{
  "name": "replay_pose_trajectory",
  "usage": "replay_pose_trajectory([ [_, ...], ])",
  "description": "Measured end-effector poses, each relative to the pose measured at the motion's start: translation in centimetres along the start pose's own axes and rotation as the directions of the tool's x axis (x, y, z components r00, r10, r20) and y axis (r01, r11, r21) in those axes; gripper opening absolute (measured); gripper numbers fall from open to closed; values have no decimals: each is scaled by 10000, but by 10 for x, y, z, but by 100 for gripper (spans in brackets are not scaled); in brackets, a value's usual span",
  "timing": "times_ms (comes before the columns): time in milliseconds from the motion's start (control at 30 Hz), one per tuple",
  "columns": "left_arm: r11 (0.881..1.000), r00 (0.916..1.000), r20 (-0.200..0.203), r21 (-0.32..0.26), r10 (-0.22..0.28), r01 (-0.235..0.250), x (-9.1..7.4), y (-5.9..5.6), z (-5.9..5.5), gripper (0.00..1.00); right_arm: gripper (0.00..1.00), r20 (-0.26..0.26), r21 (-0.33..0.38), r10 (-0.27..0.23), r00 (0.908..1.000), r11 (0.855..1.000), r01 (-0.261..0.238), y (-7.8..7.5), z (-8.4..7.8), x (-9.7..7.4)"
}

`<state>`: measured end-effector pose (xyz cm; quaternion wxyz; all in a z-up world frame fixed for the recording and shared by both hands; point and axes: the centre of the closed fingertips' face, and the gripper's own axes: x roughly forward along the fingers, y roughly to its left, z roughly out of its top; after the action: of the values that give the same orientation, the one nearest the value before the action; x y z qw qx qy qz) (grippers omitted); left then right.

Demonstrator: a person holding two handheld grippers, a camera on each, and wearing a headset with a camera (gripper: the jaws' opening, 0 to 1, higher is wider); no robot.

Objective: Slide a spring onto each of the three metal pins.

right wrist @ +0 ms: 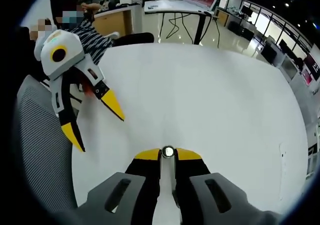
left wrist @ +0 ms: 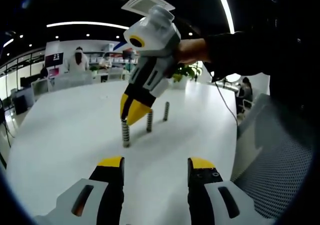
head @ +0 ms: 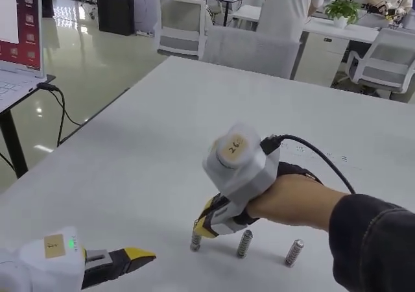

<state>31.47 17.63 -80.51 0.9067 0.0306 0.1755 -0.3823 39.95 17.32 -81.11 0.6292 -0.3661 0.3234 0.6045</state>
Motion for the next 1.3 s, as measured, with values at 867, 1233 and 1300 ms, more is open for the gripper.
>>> replay_pose_trajectory([
  [867,9999,9999,-2,32,125,-125,-1,3,2,45,11,-375,-340,108,9992,9993,-121,4,-10,10],
  [1233,9999,9999,61,103,125,-126,-2,3,6,46,16,-232,-362,-44,9997,9993,35,3,-10,2],
  [1300,9999,9999,62,125,114,-115,-2,3,6,46,16,-195,-372,-84,9998,9993,77,4,-10,-1],
])
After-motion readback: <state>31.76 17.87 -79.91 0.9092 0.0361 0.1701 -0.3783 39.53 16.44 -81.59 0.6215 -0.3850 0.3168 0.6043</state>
